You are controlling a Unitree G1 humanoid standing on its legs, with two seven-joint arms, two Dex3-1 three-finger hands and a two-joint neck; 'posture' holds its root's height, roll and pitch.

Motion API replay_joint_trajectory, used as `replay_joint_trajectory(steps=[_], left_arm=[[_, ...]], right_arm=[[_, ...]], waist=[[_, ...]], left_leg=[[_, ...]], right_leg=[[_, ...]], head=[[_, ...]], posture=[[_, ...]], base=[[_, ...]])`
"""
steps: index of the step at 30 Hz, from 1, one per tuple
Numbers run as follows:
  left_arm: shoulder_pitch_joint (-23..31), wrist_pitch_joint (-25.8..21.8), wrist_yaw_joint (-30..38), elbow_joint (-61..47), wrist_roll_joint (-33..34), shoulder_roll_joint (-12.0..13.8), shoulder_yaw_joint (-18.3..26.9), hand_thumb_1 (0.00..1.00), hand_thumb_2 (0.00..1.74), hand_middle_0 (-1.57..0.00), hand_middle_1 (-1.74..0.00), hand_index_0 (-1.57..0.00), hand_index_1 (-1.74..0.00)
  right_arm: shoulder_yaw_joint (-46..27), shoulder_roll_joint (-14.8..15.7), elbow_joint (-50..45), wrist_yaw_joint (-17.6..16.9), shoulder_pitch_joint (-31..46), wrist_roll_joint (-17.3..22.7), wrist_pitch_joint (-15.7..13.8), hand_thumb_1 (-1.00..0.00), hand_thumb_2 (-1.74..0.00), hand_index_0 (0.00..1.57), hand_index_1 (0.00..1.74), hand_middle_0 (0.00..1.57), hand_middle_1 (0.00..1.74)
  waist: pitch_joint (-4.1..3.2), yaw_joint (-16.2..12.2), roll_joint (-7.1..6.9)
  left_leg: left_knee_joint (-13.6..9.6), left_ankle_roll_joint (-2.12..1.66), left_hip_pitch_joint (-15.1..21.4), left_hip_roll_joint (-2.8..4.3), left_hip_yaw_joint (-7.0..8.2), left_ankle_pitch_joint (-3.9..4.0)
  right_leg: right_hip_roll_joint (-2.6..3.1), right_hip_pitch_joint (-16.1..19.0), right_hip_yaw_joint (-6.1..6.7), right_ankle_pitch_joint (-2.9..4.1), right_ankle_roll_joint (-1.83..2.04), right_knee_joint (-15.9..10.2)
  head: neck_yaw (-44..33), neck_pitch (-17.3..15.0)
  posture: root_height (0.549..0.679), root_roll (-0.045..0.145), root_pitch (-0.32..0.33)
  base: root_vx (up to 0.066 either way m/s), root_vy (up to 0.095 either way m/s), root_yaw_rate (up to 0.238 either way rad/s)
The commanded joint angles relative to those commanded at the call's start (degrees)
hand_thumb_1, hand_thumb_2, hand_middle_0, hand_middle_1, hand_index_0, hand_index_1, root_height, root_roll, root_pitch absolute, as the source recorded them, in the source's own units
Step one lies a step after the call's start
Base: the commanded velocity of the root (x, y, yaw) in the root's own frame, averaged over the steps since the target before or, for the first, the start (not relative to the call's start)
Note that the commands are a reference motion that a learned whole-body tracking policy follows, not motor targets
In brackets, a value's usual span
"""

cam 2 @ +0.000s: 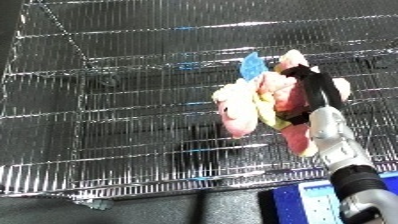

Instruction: Pick up the object and place it into the box

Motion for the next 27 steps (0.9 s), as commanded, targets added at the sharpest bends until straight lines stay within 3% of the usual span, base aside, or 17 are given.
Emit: replay_joint_trajectory(steps=[6,19,27], left_arm=[[0.5,-0.1,0.1,0.0,-0.2,0.2,0.4,1.0,1.74,-1.57,-1.74,-1.57,-1.74],[0.7,-0.2,0.1,0.2,-0.3,0.5,1.0,1.0,1.74,-1.57,-1.74,-1.57,-1.74],[-0.1,-0.5,0.3,0.7,0.0,0.8,1.4,1.0,1.74,-1.57,-1.74,-1.57,-1.74]], right_arm=[[-0.5,1.0,-0.8,0.0,1.4,-0.1,-0.2,-1.0,-1.74,1.57,1.74,1.57,1.74],[-1.1,1.7,-1.4,-0.2,2.9,-0.2,-0.3,-1.0,-1.74,1.57,1.74,1.57,1.74],[-4.1,2.0,-5.8,-2.0,6.5,1.7,-1.3,-1.0,-1.74,1.57,1.74,1.57,1.74]], waist=[[0.0,-0.1,-0.58],[0.0,-0.2,-1.48],[0.0,-0.8,-2.55]], left_leg=[[0.0,-0.02,0.1,0.2,-0.16,-0.07],[0.3,-0.03,0.2,0.44,-0.23,-0.19],[0.1,0.07,1.5,0.76,-0.05,-0.6]], right_leg=[[0.03,0.2,-0.17,0.13,-0.02,-0.1],[-0.08,0.5,-0.43,0.42,-0.02,-0.1],[-0.16,1.9,-0.57,0.59,0.11,-0.5]], head=[[0.1,0.0],[0.9,0.1],[0.9,1.2]], posture=[[0.624,0.099,0.043],[0.624,0.099,0.036],[0.626,0.097,0.024]], base=[[-0.005,-0.01,0.005],[-0.008,-0.005,0.003],[-0.012,-0.001,-0.024]])
